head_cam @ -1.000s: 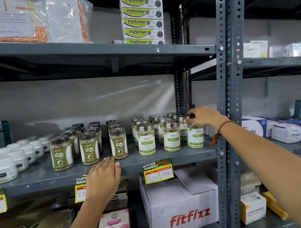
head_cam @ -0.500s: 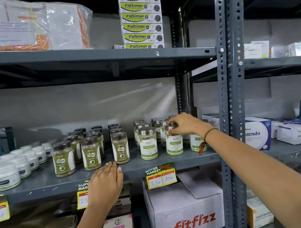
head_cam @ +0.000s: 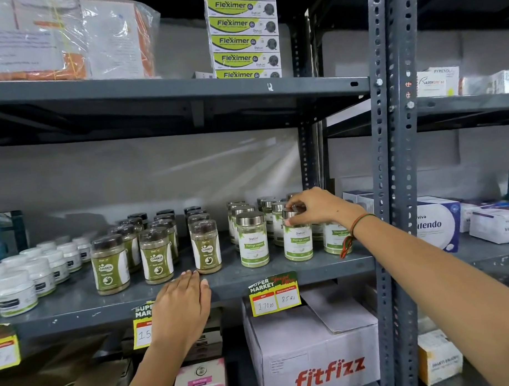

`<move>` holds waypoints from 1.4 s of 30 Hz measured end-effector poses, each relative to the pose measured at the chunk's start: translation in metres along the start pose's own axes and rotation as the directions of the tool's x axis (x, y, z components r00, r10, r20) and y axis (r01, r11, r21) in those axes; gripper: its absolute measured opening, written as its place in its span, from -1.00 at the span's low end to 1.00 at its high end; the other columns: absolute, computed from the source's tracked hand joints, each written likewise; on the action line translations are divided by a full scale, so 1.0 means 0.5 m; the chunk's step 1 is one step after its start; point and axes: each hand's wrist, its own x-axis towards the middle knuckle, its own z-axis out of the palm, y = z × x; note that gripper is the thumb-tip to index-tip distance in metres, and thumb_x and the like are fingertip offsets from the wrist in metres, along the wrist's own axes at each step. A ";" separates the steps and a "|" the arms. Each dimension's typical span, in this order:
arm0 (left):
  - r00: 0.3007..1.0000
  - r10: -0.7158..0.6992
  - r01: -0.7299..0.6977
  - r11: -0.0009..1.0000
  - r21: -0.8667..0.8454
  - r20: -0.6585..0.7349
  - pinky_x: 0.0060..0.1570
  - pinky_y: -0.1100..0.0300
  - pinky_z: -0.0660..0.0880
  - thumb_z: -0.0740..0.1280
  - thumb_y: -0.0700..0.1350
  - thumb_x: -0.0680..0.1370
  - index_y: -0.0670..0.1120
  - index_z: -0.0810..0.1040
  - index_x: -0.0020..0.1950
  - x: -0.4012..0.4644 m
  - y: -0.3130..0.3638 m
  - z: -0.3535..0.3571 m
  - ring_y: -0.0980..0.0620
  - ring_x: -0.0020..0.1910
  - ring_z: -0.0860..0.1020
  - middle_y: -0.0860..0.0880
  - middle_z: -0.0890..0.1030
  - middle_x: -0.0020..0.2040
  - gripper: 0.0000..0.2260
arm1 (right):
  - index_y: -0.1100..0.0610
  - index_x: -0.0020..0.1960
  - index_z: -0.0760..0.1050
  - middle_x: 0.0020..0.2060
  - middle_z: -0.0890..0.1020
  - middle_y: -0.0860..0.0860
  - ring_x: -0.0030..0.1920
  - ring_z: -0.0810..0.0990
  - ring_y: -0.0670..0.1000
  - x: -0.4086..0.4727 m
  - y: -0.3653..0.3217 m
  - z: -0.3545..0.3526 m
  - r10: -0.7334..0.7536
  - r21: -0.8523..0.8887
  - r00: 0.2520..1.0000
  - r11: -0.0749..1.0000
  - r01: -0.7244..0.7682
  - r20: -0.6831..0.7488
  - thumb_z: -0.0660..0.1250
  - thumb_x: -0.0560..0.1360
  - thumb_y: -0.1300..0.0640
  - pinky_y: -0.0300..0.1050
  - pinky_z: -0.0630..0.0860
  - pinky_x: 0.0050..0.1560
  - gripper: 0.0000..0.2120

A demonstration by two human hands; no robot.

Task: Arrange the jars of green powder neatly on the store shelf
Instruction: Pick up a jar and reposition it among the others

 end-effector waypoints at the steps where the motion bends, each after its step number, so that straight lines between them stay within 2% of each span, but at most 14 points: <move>1: 1.000 0.000 0.000 1.000 -0.001 0.000 0.21 0.01 0.47 -0.04 0.08 0.56 -0.19 0.59 0.17 0.000 0.000 0.000 -0.06 0.17 0.58 -0.15 0.65 0.14 -0.47 | 0.01 0.35 0.51 0.20 0.63 0.04 0.12 0.59 0.05 -0.001 -0.002 -0.002 0.003 -0.008 1.000 1.000 -0.003 0.009 0.41 0.39 -0.29 -0.03 0.55 0.14 -0.37; 3: 1.000 -0.002 0.002 1.000 -0.002 0.001 0.21 0.01 0.47 -0.04 0.08 0.56 -0.19 0.59 0.17 0.000 0.001 0.000 -0.06 0.17 0.58 -0.15 0.65 0.14 -0.47 | 0.04 0.41 0.45 0.26 0.60 0.07 0.20 0.58 0.09 -0.002 -0.013 -0.007 0.000 -0.044 1.000 0.999 0.000 -0.008 0.36 0.41 -0.33 0.03 0.53 0.20 -0.31; 5: 1.000 -0.004 0.004 1.000 -0.006 0.000 0.21 0.01 0.48 -0.04 0.08 0.56 -0.19 0.59 0.17 0.000 0.001 0.000 -0.07 0.16 0.58 -0.15 0.65 0.14 -0.47 | 0.05 0.45 0.40 0.30 0.57 0.10 0.27 0.55 0.14 -0.001 -0.039 -0.008 -0.037 -0.094 0.994 0.995 0.027 -0.105 0.26 0.43 -0.40 0.08 0.50 0.25 -0.25; 7: 1.000 -0.001 0.001 1.000 -0.009 -0.003 0.21 0.01 0.47 -0.04 0.08 0.56 -0.18 0.59 0.18 0.000 0.002 0.000 -0.07 0.17 0.58 -0.15 0.65 0.14 -0.48 | 0.04 0.47 0.38 0.34 0.55 0.10 0.32 0.51 0.17 0.005 -0.080 -0.004 -0.102 -0.132 0.968 0.989 0.073 -0.228 0.18 0.45 -0.43 0.15 0.46 0.30 -0.24; 9: 1.000 0.005 -0.005 1.000 -0.010 -0.011 0.22 0.01 0.47 -0.04 0.07 0.56 -0.17 0.59 0.18 0.000 0.002 0.000 -0.07 0.17 0.57 -0.14 0.64 0.15 -0.48 | 0.02 0.47 0.38 0.36 0.54 0.07 0.35 0.49 0.15 0.020 -0.134 0.007 -0.205 -0.143 0.934 0.975 0.170 -0.292 0.17 0.48 -0.40 0.18 0.37 0.39 -0.28; 14: 1.000 0.016 -0.016 1.000 -0.013 -0.009 0.28 0.04 0.41 -0.01 0.06 0.59 -0.17 0.54 0.25 0.005 -0.002 0.002 -0.05 0.23 0.53 -0.13 0.60 0.23 -0.53 | 0.01 0.50 0.33 0.43 0.47 0.07 0.41 0.44 0.11 0.073 -0.264 0.052 -0.361 -0.143 0.921 0.929 0.341 -0.147 0.22 0.51 -0.32 0.16 0.12 0.51 -0.34; 19: 1.000 -0.021 0.021 0.999 -0.046 -0.005 0.35 0.08 0.32 -0.05 0.09 0.59 -0.16 0.47 0.31 0.009 -0.001 0.009 -0.03 0.31 0.46 -0.13 0.54 0.31 -0.49 | 0.07 0.50 0.31 0.38 0.51 0.12 0.36 0.48 0.14 0.101 -0.337 0.086 -0.398 -0.189 0.917 0.899 0.396 0.028 0.30 0.52 -0.19 0.14 0.04 0.52 -0.36; 21: 1.000 -0.029 0.028 0.998 -0.057 -0.010 0.34 0.08 0.33 -0.06 0.10 0.58 -0.17 0.49 0.28 0.010 -0.002 0.011 -0.03 0.30 0.47 -0.14 0.55 0.29 -0.48 | 0.08 0.47 0.37 0.31 0.56 0.12 0.30 0.52 0.16 0.108 -0.349 0.091 -0.378 -0.172 0.924 0.908 0.382 0.059 0.33 0.49 -0.13 0.12 0.10 0.50 -0.40; 23: 1.000 -0.027 0.026 0.998 -0.060 -0.013 0.31 0.08 0.35 -0.07 0.11 0.57 -0.16 0.50 0.25 0.011 -0.002 0.010 -0.03 0.27 0.48 -0.13 0.57 0.27 -0.48 | 0.07 0.42 0.42 0.23 0.61 0.11 0.23 0.56 0.17 0.113 -0.354 0.094 -0.359 -0.148 0.931 0.919 0.365 0.067 0.36 0.46 -0.10 0.09 0.28 0.41 -0.43; 26: 1.000 -0.024 0.023 0.997 -0.067 -0.017 0.31 0.08 0.35 -0.07 0.11 0.57 -0.15 0.50 0.25 0.011 -0.003 0.011 -0.03 0.26 0.49 -0.13 0.57 0.26 -0.48 | 0.04 0.40 0.45 0.19 0.62 0.10 0.12 0.57 0.13 0.117 -0.353 0.093 -0.334 -0.087 0.941 0.937 0.338 0.061 0.40 0.43 -0.10 0.00 0.51 0.09 -0.43; 27: 0.999 -0.028 0.027 0.997 -0.068 -0.015 0.32 0.08 0.35 -0.07 0.11 0.57 -0.16 0.49 0.26 0.010 -0.003 0.011 -0.03 0.27 0.48 -0.12 0.57 0.27 -0.48 | 0.04 0.40 0.45 0.18 0.62 0.10 0.09 0.57 0.12 0.119 -0.351 0.093 -0.334 -0.073 0.941 0.939 0.337 0.053 0.41 0.42 -0.10 -0.06 0.49 -0.01 -0.42; 29: 0.999 -0.035 0.034 0.997 -0.069 -0.017 0.36 0.08 0.31 -0.07 0.12 0.57 -0.16 0.47 0.29 0.011 -0.003 0.014 -0.02 0.31 0.45 -0.12 0.55 0.30 -0.47 | 0.04 0.40 0.46 0.19 0.62 0.09 0.12 0.58 0.13 0.122 -0.351 0.092 -0.342 -0.061 0.939 0.937 0.344 0.044 0.42 0.42 -0.11 -0.11 0.43 -0.08 -0.41; 34: 0.998 -0.056 0.053 0.996 -0.077 -0.037 0.41 0.10 0.22 -0.04 0.11 0.58 -0.16 0.45 0.33 0.007 0.000 0.019 0.00 0.36 0.40 -0.11 0.52 0.33 -0.48 | 0.04 0.41 0.46 0.25 0.60 0.08 0.21 0.55 0.12 0.120 -0.350 0.085 -0.363 -0.051 0.930 0.929 0.366 0.059 0.40 0.45 -0.13 -0.08 0.43 0.00 -0.43; 42: 0.999 -0.043 0.041 0.996 -0.074 -0.029 0.39 0.09 0.26 -0.02 0.12 0.58 -0.17 0.47 0.31 0.008 -0.006 -0.002 -0.01 0.33 0.43 -0.12 0.54 0.31 -0.49 | 0.03 0.44 0.42 0.32 0.56 0.08 0.28 0.52 0.14 0.101 -0.360 0.072 -0.353 -0.035 0.935 0.935 0.354 0.042 0.38 0.47 -0.15 0.03 0.49 0.19 -0.41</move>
